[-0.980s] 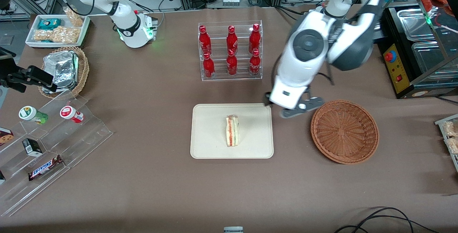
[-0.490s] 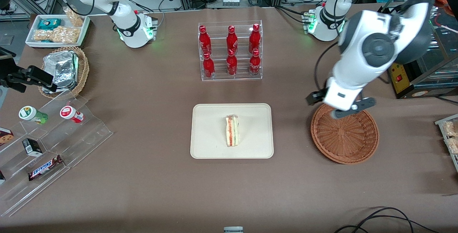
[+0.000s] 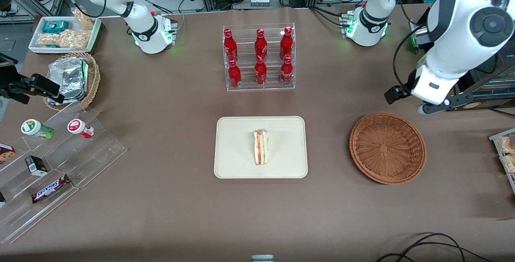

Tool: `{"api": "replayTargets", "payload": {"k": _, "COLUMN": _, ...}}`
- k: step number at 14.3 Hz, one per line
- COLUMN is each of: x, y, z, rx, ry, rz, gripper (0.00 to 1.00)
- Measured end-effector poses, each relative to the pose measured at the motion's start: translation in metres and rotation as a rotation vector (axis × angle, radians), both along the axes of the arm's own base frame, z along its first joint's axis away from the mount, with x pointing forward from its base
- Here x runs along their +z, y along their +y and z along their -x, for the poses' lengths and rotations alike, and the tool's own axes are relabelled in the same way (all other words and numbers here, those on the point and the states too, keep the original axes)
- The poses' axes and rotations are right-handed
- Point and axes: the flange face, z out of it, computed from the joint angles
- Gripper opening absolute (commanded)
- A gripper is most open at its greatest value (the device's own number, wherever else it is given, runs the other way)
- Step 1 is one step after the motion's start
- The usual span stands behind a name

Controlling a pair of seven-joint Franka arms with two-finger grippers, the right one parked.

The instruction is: Place sandwich from basket to tray

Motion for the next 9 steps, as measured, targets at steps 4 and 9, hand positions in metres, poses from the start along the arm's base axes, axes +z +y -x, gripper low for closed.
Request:
{"api": "replayTargets", "payload": {"k": 4, "x": 0.023, "y": 0.0, "z": -0.009, "rx": -0.096, "ry": -0.044, "rz": 0.007, "gripper": 1.0}}
{"api": "replayTargets", "payload": {"k": 9, "x": 0.055, "y": 0.058, "z": -0.028, "rx": -0.158, "ry": -0.093, "rz": 0.053, "gripper": 1.0}}
